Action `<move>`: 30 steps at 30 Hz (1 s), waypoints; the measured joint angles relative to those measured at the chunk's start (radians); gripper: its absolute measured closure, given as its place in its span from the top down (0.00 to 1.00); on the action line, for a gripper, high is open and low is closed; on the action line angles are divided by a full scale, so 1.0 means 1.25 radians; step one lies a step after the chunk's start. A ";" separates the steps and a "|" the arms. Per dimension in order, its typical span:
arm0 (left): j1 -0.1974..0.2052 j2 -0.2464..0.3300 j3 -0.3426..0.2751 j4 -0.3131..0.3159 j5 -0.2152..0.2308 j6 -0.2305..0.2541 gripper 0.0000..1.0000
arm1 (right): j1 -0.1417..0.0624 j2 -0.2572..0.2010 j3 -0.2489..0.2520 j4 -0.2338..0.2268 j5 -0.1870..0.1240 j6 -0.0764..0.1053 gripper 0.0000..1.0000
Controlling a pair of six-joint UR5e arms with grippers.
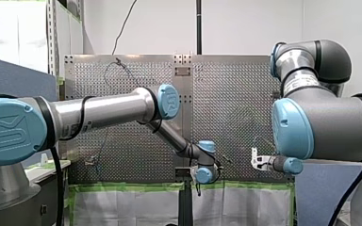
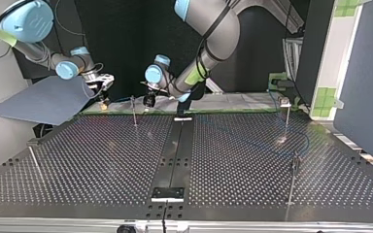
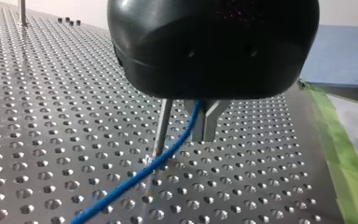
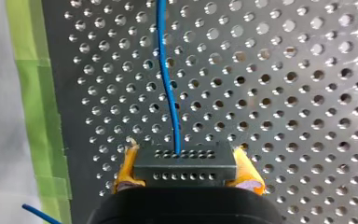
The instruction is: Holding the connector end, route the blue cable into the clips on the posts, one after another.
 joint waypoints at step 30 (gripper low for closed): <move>0.015 0.001 0.049 -0.020 -0.018 0.004 0.00 | 0.002 0.009 -0.071 0.039 0.005 0.017 0.00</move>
